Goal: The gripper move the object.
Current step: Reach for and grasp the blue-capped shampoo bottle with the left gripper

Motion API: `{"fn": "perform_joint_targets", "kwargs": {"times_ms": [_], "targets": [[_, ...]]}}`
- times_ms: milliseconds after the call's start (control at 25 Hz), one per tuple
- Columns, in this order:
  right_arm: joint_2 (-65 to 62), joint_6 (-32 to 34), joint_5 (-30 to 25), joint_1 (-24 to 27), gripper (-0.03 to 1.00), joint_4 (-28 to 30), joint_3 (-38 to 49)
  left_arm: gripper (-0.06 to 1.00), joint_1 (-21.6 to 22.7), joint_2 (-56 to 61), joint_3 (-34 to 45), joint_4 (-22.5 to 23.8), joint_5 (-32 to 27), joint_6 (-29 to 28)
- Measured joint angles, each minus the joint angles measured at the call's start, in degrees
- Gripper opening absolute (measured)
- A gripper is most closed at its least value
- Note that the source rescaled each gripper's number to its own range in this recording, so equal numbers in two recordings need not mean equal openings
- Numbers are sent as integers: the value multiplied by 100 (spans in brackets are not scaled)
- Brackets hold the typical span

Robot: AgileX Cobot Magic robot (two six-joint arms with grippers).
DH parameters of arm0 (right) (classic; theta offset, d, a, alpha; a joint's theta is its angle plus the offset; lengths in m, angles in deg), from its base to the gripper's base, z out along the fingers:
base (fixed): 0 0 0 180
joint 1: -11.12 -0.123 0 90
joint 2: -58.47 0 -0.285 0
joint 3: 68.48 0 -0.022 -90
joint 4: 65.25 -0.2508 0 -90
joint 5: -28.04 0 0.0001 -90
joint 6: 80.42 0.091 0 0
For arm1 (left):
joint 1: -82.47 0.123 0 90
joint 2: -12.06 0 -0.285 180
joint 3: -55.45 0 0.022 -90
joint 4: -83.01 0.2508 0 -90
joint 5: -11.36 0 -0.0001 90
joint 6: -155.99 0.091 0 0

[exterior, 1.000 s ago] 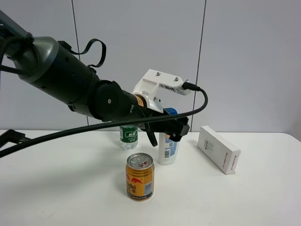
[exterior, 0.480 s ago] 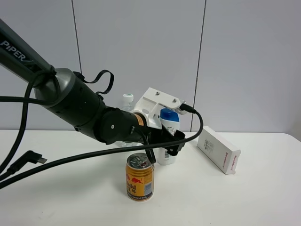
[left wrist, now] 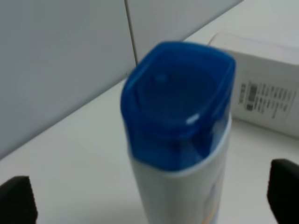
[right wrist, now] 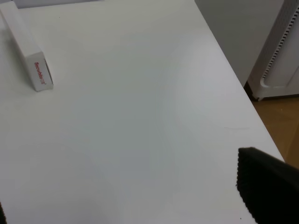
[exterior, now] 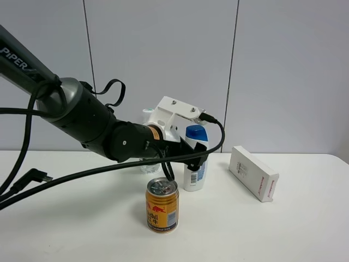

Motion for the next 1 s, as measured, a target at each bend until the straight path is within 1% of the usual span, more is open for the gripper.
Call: {"fn": "perform_joint_targets", "kwargs": {"times_ms": [160,360,640,1000], "targets": [[0,0,0,0,100,0,0,100,0,-11,-353,138,-180,-139],[0,0,0,0,100,0,0,100,0,-102,-598,175,-399,-300],[0,0,0,0,100,0,0,100,-123,-432,-628,181,-399,-426],[0,0,0,0,100,0,0,100,-208,-810,-1181,181,-405,-472]]}}
